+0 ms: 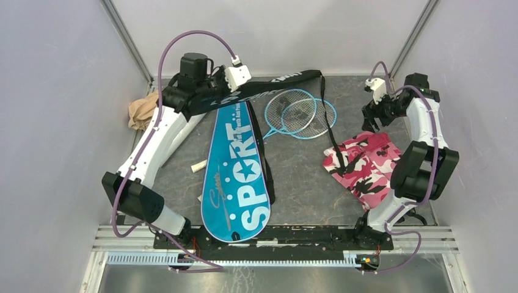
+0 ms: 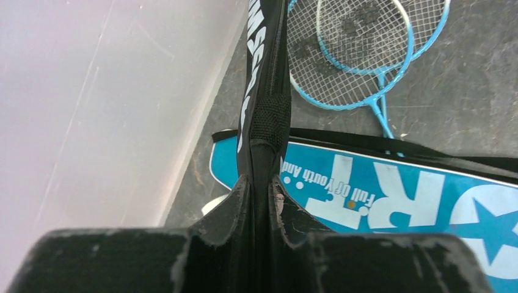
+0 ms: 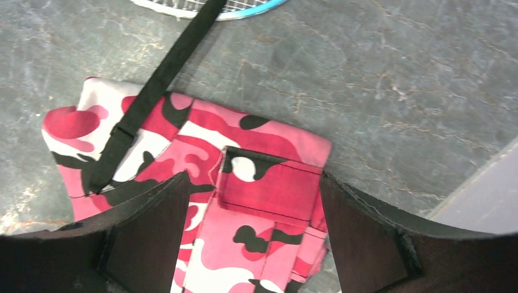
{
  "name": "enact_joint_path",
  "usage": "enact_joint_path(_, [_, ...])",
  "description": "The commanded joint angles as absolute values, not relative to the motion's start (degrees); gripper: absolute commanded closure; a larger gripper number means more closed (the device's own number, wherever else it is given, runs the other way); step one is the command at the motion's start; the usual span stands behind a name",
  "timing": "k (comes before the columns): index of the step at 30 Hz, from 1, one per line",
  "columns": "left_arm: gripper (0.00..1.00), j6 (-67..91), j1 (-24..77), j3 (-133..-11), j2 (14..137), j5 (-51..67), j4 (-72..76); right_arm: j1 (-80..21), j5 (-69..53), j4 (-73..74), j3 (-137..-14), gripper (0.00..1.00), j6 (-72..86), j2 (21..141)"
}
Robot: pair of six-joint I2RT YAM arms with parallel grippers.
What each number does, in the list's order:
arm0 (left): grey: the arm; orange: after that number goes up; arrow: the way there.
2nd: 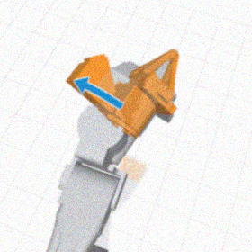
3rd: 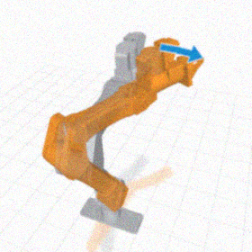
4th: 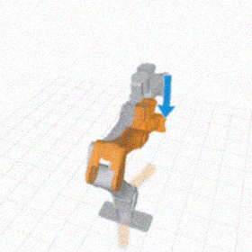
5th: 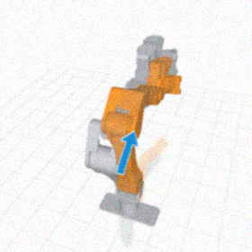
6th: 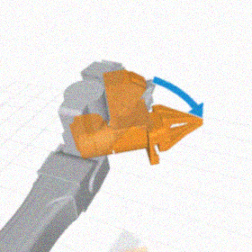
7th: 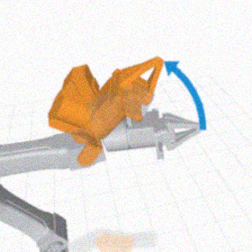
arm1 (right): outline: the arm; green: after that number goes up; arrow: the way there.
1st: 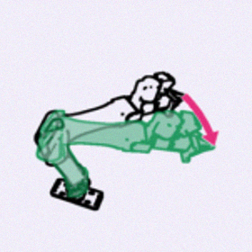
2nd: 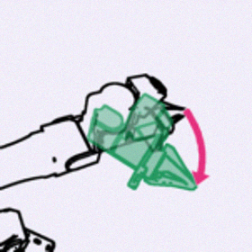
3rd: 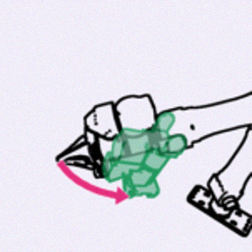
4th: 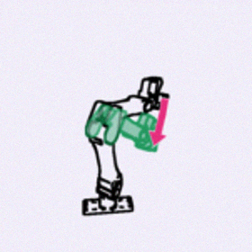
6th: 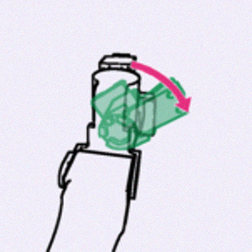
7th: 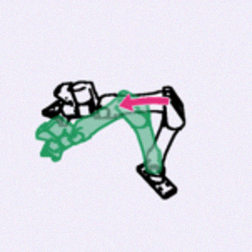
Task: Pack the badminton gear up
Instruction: Place the racket bag at the center of the board.
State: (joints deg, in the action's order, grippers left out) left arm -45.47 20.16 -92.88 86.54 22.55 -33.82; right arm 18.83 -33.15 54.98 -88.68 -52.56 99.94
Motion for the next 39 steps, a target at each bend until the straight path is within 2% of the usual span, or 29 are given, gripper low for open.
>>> enact_joint_path(1, [0.98,-50.4,19.2,-99.2,86.3,27.9,-29.5,17.9,-36.7,54.2,-86.1,0.17,-52.0,95.5])
enact_joint_path(7, [0.98,-41.5,27.6,-103.4,87.3,23.3,-28.3,17.8,-35.8,50.8,-84.9,0.18,-43.2,93.9])
enact_joint_path(14, [0.98,-35.3,41.3,-111.8,92.3,11.9,-27.4,18.5,-23.7,41.3,-82.8,0.18,-24.9,90.3])
enact_joint_path(19, [0.98,-36.0,52.9,-114.9,97.5,0.5,-27.4,21.4,-17.0,40.0,-89.0,0.16,-17.9,89.4])
enact_joint_path(28, [0.97,-30.9,69.4,-109.1,104.4,-16.0,-26.4,23.8,-18.2,43.5,-98.9,0.15,-15.7,91.4])
enact_joint_path(31, [0.92,-29.3,73.8,-105.7,105.7,-19.2,-27.1,23.8,-19.9,44.4,-98.9,0.15,-16.1,92.3])
enact_joint_path(39, [0.73,-24.2,80.2,-96.2,109.3,-16.5,-27.2,23.7,-24.3,45.0,-95.0,0.15,-17.8,93.1])
